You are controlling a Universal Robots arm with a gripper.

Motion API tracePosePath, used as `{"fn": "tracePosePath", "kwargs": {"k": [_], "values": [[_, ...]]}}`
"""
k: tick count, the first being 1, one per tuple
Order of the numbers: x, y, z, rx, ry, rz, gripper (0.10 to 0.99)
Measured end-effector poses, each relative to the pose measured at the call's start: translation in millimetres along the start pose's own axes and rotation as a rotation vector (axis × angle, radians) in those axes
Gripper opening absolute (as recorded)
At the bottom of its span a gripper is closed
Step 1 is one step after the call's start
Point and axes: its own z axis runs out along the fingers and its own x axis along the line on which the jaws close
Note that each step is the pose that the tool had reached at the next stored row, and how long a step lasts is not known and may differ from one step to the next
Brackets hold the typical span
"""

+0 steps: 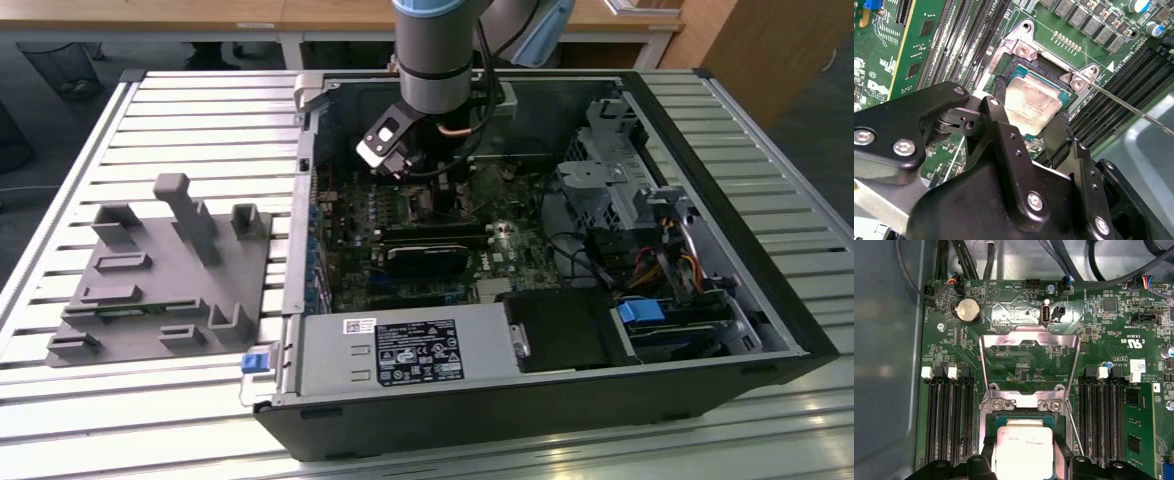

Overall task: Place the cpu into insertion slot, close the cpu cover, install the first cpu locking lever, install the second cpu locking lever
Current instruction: 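Place the cpu into insertion slot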

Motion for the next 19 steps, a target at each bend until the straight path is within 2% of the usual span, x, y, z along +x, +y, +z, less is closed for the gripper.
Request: {"fn": "tracePosePath", "kwargs": {"k": [10,13,14,19], "values": [[-0.1,-0.3,2.9,0.0,-0.0002,0.0,0.541],[0.0,-0.2,3.1,0.0,0.0004,0.0,0.553],[0.0,-0.3,3.1,0.0,0.0002,0.0,0.616],[0.0,-0.1,0.5,0.0,-0.0003,0.0,0.616]]}}
